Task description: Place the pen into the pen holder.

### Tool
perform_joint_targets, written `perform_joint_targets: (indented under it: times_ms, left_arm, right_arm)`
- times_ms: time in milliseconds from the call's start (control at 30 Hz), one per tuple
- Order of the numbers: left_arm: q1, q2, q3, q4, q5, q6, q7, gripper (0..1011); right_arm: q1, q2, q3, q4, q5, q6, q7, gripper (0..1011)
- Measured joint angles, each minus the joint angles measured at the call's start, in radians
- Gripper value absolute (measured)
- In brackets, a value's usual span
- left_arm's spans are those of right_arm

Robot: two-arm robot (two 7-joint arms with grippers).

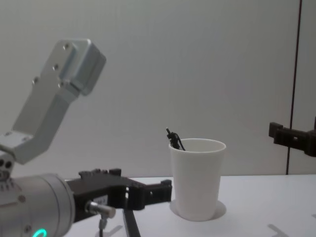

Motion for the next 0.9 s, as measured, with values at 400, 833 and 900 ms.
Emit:
perform_joint_targets:
  times_ms: [400,833,900]
  left_arm:
    - [-0.008,-0.033,0.009,0.032,-0.022,0.071,-0.007,1001]
    - [-0.017,-0.065,0.016,0.046,-0.015,0.158,0.032,1001]
    - [-0.017,-0.068,0.016,0.046,-0.013,0.166,0.039,1001]
  right_arm:
    - [0.0,0.0,0.0,0.0,0.0,0.0,0.0,1001]
    - [0.0,0.0,0.0,0.0,0.0,0.0,0.0,1001]
    - [0.0,0.0,0.0,0.0,0.0,0.0,0.0,1001]
